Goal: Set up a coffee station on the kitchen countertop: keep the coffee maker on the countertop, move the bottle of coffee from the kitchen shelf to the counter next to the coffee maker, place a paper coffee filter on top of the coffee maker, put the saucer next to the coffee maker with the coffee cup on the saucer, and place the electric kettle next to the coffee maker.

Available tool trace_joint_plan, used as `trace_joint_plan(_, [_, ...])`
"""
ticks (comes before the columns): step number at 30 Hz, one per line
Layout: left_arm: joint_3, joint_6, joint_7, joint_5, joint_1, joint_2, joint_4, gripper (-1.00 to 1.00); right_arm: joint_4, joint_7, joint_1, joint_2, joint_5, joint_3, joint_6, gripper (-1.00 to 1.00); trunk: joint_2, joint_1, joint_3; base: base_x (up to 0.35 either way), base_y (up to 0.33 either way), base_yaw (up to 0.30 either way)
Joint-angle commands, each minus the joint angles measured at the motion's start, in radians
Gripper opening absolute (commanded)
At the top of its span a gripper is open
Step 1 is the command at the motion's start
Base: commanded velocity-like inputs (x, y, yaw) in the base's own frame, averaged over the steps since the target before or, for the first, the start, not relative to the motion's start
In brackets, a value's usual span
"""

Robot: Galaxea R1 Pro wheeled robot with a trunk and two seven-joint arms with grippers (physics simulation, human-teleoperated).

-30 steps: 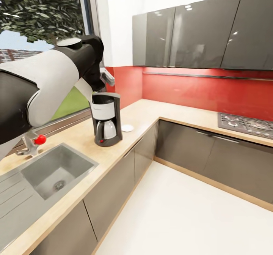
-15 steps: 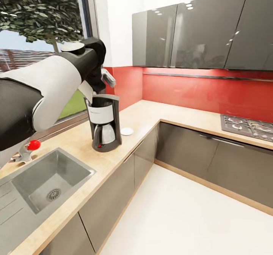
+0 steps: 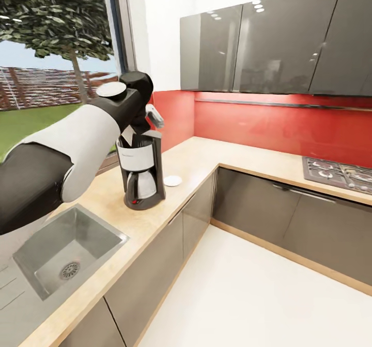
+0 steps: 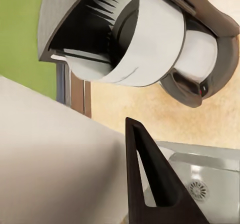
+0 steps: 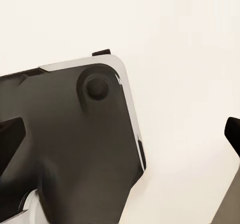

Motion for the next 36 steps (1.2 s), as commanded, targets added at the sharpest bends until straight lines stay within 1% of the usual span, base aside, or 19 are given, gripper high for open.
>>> trace_joint_plan(1, [-0.002, 0.005, -0.011, -0.014, 0.002, 0.000, -0.003, -1.00, -0.001, 0.001, 0.000, 0.000, -0.004, -0.004, -0.003, 1.00, -0.002, 0.001, -0.002, 0.308, 0.000, 0.000])
trace_joint_plan(5, [-0.002, 0.005, -0.011, -0.023, 0.006, 0.000, -0.006, -1.00, 0.000, 0.001, 0.000, 0.000, -0.004, -0.004, -0.003, 1.00, -0.002, 0.001, -0.002, 0.323, 0.000, 0.000])
trace_joint_plan(11, [-0.001, 0.004, -0.012, -0.025, 0.008, 0.000, -0.007, -1.00, 0.000, 0.001, 0.000, 0.000, -0.004, -0.004, -0.003, 1.00, -0.002, 0.001, -0.002, 0.275, 0.000, 0.000])
trace_joint_plan(21, [-0.001, 0.003, -0.015, -0.024, 0.009, 0.000, 0.002, -1.00, 0.000, 0.001, 0.000, 0.000, -0.004, -0.004, -0.003, 1.00, -0.002, 0.001, -0.002, 0.029, 0.000, 0.000])
trace_joint_plan(23, [-0.001, 0.003, -0.016, -0.024, 0.013, 0.001, 0.003, -1.00, 0.000, 0.001, 0.000, 0.000, -0.004, -0.004, -0.003, 1.00, -0.002, 0.001, -0.002, 0.001, 0.000, 0.000])
trace_joint_plan(28, [-0.002, 0.003, -0.016, -0.025, 0.042, 0.006, -0.001, -1.00, 0.000, 0.001, 0.000, 0.000, -0.004, -0.004, -0.003, 1.00, -0.002, 0.001, -0.002, 0.000, 0.000, 0.000])
trace_joint_plan(36, [-0.002, 0.004, -0.013, -0.025, 0.052, 0.008, -0.003, -1.00, 0.001, 0.001, 0.000, 0.000, -0.004, -0.004, -0.003, 1.00, -0.002, 0.001, -0.002, 0.038, 0.016, 0.000])
